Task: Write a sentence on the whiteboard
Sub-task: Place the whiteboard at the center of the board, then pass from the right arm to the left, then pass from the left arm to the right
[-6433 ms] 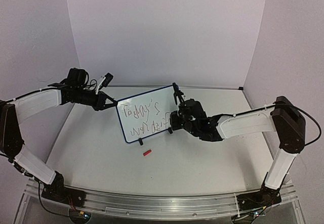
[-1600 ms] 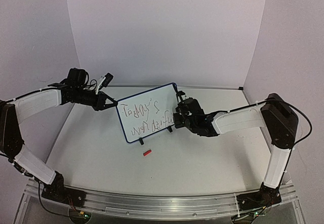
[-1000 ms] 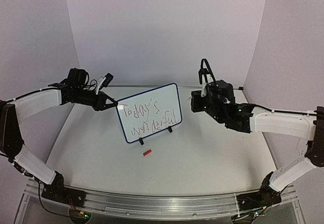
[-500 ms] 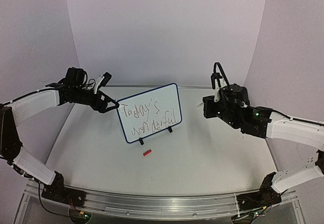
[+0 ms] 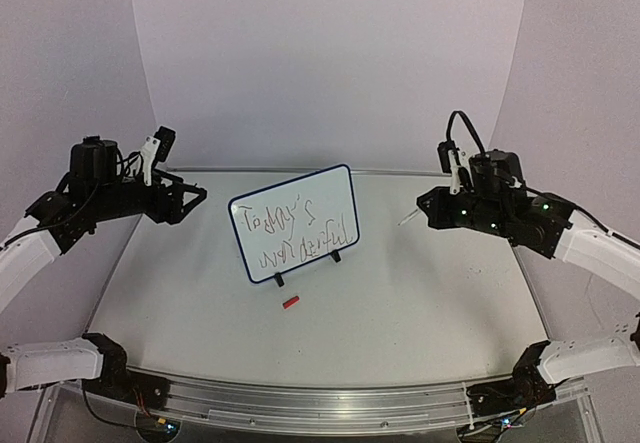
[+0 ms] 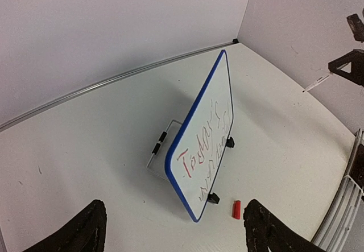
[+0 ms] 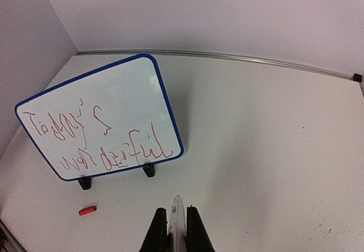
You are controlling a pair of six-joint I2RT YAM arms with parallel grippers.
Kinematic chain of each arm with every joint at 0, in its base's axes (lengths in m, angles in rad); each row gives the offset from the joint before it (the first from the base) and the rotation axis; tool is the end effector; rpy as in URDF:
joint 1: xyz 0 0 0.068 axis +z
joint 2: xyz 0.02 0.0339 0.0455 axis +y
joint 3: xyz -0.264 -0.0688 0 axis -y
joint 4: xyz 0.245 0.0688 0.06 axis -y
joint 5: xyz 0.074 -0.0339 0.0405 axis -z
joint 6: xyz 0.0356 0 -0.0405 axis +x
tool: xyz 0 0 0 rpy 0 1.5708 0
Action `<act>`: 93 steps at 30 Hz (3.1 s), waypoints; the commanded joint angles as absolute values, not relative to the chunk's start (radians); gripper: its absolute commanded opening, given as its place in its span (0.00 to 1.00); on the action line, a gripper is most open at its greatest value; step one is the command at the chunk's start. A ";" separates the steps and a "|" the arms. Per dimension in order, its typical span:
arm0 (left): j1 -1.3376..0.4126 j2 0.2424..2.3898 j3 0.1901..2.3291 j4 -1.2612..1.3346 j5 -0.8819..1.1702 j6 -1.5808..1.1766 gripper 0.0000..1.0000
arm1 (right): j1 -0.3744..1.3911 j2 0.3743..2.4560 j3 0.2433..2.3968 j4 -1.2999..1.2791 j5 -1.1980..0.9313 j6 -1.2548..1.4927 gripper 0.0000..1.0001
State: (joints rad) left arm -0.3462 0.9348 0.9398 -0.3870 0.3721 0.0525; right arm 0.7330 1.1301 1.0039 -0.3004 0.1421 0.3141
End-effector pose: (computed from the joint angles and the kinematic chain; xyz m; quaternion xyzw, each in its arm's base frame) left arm 0.1906 -0.0825 0.3472 0.2628 0.7776 -0.2321 0.5220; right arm 0.1947 0.1685 0.3358 -0.1368 0.8283 0.2183 0.4975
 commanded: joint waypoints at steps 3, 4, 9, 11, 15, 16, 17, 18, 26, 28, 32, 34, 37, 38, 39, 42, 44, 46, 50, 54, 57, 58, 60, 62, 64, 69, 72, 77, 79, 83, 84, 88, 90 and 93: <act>-0.637 0.865 0.904 -0.511 0.106 -0.137 0.78 | 0.583 1.180 1.002 -0.342 -0.254 0.411 0.00; -0.661 0.864 0.892 -0.501 0.095 -0.154 0.78 | 0.572 1.185 0.998 -0.335 -0.282 0.418 0.00; -0.858 0.905 0.843 -0.331 0.045 -0.255 0.77 | 0.543 1.230 0.991 -0.298 -0.544 0.448 0.00; -0.932 0.952 0.850 -0.234 0.043 -0.264 0.77 | 0.544 1.253 0.999 -0.286 -0.661 0.466 0.00; -1.062 1.145 0.940 -0.092 0.105 -0.226 0.78 | 0.558 1.317 1.019 -0.245 -0.875 0.539 0.00; -1.084 1.192 0.967 -0.066 0.133 -0.214 0.79 | 0.572 1.324 1.029 -0.243 -0.897 0.546 0.00; -1.105 1.258 1.010 -0.011 0.201 -0.202 0.80 | 0.602 1.333 1.047 -0.243 -0.922 0.548 0.00; -1.108 1.281 1.019 0.021 0.222 -0.200 0.81 | 0.615 1.336 1.054 -0.243 -0.930 0.550 0.00; -1.117 1.432 1.094 0.026 0.259 -0.150 0.84 | 0.695 1.369 1.135 -0.245 -0.967 0.573 0.00; -1.120 1.434 1.089 0.028 0.256 -0.145 0.84 | 0.709 1.380 1.145 -0.245 -0.973 0.572 0.00; -1.120 1.433 1.090 0.028 0.277 -0.144 0.74 | 0.725 1.405 1.160 -0.248 -0.971 0.570 0.00; -1.121 1.438 1.093 0.021 0.290 -0.143 0.64 | 0.728 1.412 1.169 -0.250 -0.967 0.568 0.00; -1.127 1.455 1.110 0.006 0.331 -0.123 0.46 | 0.731 1.413 1.181 -0.253 -0.955 0.557 0.00; -1.130 1.460 1.115 -0.007 0.333 -0.118 0.42 | 0.732 1.414 1.183 -0.253 -0.955 0.556 0.00; -1.133 1.466 1.122 -0.022 0.336 -0.113 0.41 | 0.731 1.414 1.185 -0.254 -0.958 0.557 0.00; -1.140 1.480 1.142 -0.037 0.336 -0.102 0.35 | 0.733 1.416 1.187 -0.259 -0.957 0.558 0.00; -1.142 1.490 1.148 -0.037 0.339 -0.099 0.22 | 0.733 1.411 1.186 -0.264 -0.948 0.557 0.00; -1.142 1.494 1.149 -0.035 0.340 -0.099 0.06 | 0.733 1.407 1.183 -0.266 -0.942 0.556 0.00; -1.145 1.478 1.121 -0.005 0.304 -0.129 0.00 | 0.733 1.390 1.173 -0.271 -0.889 0.560 0.21; -1.144 1.453 1.078 0.058 0.222 -0.180 0.00 | 0.733 1.350 1.138 -0.251 -0.806 0.586 0.51; -1.143 1.439 1.045 0.114 0.193 -0.240 0.00 | 0.733 1.318 1.086 -0.189 -0.748 0.630 0.56; -1.144 1.435 1.031 0.143 0.183 -0.265 0.00 | 0.733 1.302 1.059 -0.164 -0.730 0.649 0.56; -1.144 1.434 1.018 0.172 0.163 -0.303 0.00 | 0.733 1.281 1.023 -0.095 -0.706 0.695 0.54; -1.144 1.437 1.022 0.175 0.143 -0.336 0.00 | 0.737 1.257 0.994 -0.052 -0.681 0.717 0.52; -1.144 1.444 1.030 0.169 0.148 -0.347 0.00 | 0.743 1.245 0.981 -0.040 -0.649 0.723 0.49; -1.144 1.458 1.044 0.185 0.195 -0.373 0.00 | 0.761 1.256 0.961 0.035 -0.624 0.754 0.46; -1.144 1.463 1.048 0.181 0.201 -0.376 0.00 | 0.770 1.269 0.948 0.107 -0.634 0.784 0.43; -1.144 1.458 1.041 0.184 0.187 -0.380 0.00 | 0.785 1.306 0.954 0.139 -0.655 0.812 0.35; -1.143 1.457 1.038 0.185 0.175 -0.383 0.00 | 0.791 1.321 0.954 0.142 -0.658 0.820 0.29; -1.143 1.447 1.028 0.200 0.156 -0.398 0.00 | 0.801 1.327 0.954 0.148 -0.656 0.829 0.25; -1.142 1.446 1.026 0.204 0.155 -0.400 0.00 | 0.803 1.327 0.954 0.149 -0.653 0.831 0.24; -1.143 1.442 1.027 0.193 0.134 -0.405 0.00 | 0.808 1.322 0.950 0.150 -0.644 0.839 0.14; -1.142 1.443 1.027 0.192 0.127 -0.413 0.00 | 0.810 1.322 0.948 0.152 -0.643 0.841 0.14; -1.141 1.443 1.026 0.194 0.103 -0.433 0.00 | 0.814 1.322 0.942 0.154 -0.641 0.846 0.17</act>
